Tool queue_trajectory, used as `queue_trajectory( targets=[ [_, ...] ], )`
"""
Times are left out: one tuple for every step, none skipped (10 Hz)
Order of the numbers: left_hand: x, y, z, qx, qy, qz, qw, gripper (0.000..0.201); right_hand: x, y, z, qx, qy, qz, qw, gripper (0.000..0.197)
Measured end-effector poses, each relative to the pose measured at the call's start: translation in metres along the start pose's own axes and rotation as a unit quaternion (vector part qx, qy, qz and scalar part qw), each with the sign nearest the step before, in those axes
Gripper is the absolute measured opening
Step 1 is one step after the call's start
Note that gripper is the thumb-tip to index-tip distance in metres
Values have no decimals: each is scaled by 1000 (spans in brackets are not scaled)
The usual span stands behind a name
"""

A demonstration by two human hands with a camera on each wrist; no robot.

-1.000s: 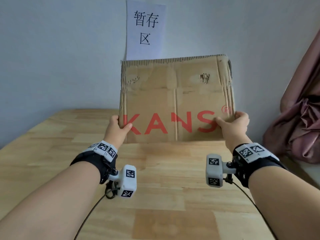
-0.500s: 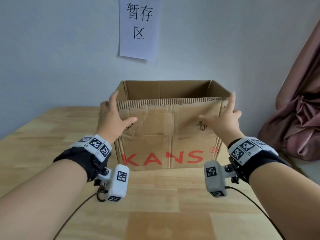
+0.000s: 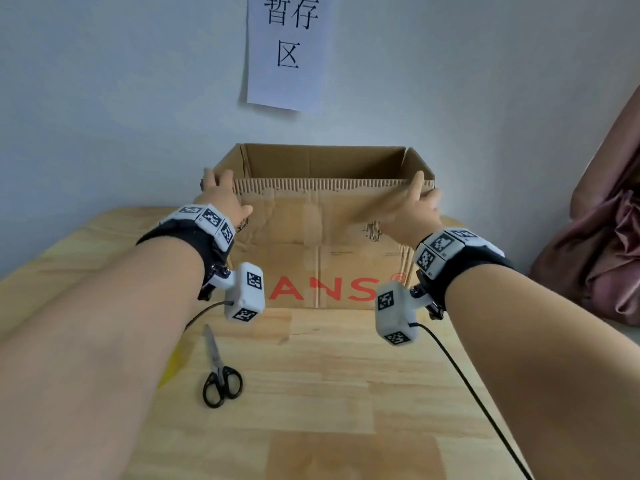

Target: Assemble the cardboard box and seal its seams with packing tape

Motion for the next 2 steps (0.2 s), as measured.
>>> queue_trajectory(
  targets=[
    [1, -4, 4, 41, -16, 26, 999, 83, -3, -9, 4, -39, 24, -22, 999, 91],
    [-19, -22, -7, 15, 18, -52, 998, 78, -20, -34, 20, -47, -55, -60, 996, 67]
  ],
)
Point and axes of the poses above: each hand's wrist, its own x-axis towards the middle knuckle, its own y-axis out of the palm, z = x × y, the point moved 4 cm from there along x, towards the middle knuckle, and after that the axes turned 6 degrees about x, right-handed, at the moved point
